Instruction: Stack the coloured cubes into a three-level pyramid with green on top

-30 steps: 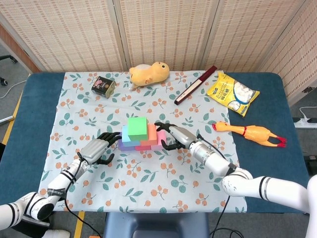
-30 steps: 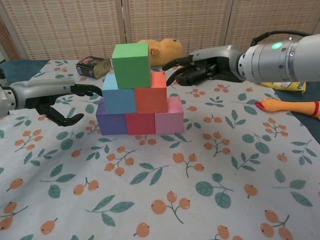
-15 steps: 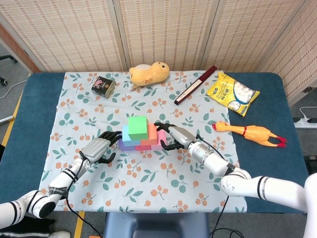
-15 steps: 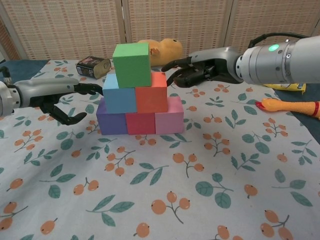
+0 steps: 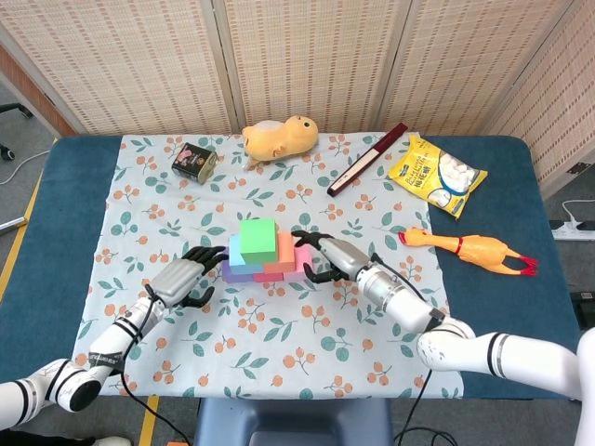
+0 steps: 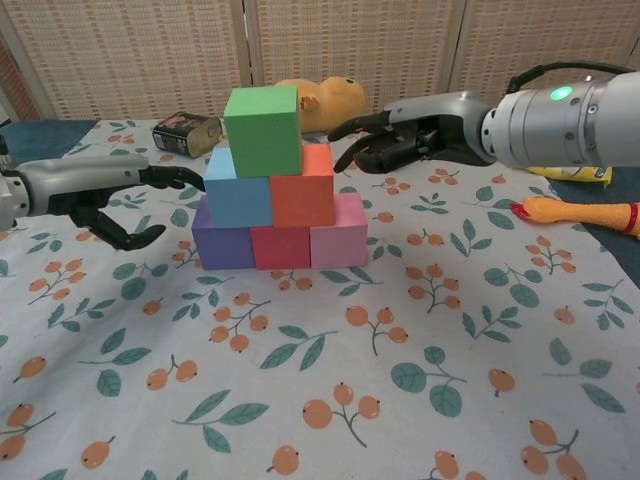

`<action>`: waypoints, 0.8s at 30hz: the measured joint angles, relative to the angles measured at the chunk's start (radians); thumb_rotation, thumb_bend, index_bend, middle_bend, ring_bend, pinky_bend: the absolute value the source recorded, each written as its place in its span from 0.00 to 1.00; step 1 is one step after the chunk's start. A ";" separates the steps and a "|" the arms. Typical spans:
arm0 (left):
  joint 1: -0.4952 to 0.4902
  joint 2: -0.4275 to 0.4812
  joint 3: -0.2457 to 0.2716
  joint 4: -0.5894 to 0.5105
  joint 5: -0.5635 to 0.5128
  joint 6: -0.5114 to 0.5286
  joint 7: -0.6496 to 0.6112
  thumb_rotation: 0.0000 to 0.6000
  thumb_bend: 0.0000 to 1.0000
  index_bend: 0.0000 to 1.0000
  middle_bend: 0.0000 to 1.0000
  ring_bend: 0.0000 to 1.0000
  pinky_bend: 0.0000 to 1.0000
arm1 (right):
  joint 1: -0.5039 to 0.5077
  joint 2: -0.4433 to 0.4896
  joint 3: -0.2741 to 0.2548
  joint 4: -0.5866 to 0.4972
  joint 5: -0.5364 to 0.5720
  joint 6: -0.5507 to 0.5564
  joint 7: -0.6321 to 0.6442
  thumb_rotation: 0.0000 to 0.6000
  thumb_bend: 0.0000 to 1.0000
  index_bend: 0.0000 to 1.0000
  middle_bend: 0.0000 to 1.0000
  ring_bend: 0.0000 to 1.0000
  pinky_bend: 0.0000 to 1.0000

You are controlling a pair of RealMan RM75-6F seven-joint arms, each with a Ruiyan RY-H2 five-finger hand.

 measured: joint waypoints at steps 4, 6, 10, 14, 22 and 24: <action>0.018 0.013 0.006 -0.006 -0.001 0.021 -0.001 0.91 0.57 0.11 0.00 0.00 0.00 | -0.021 0.037 0.002 -0.036 -0.009 0.025 0.001 0.70 0.58 0.00 0.15 0.00 0.00; 0.034 0.024 0.010 -0.008 -0.004 0.038 -0.004 0.93 0.57 0.11 0.00 0.00 0.00 | -0.036 0.060 0.002 -0.058 -0.014 0.041 0.002 0.70 0.58 0.00 0.15 0.00 0.00; 0.076 0.057 0.018 -0.014 -0.009 0.082 -0.027 0.96 0.56 0.11 0.00 0.00 0.00 | -0.087 0.133 0.000 -0.123 -0.045 0.094 0.006 0.70 0.58 0.00 0.15 0.00 0.00; 0.127 0.097 0.024 -0.021 -0.012 0.150 -0.050 1.00 0.55 0.11 0.00 0.00 0.00 | -0.154 0.196 -0.016 -0.172 -0.097 0.188 -0.011 0.76 0.46 0.00 0.15 0.00 0.00; 0.316 0.181 0.045 -0.038 -0.017 0.393 -0.095 1.00 0.50 0.11 0.00 0.00 0.00 | -0.383 0.295 -0.104 -0.218 -0.286 0.561 -0.105 0.76 0.39 0.00 0.12 0.00 0.00; 0.377 0.204 0.059 -0.043 -0.012 0.460 -0.108 1.00 0.47 0.11 0.00 0.00 0.00 | -0.446 0.308 -0.132 -0.211 -0.339 0.655 -0.127 0.76 0.38 0.00 0.10 0.00 0.00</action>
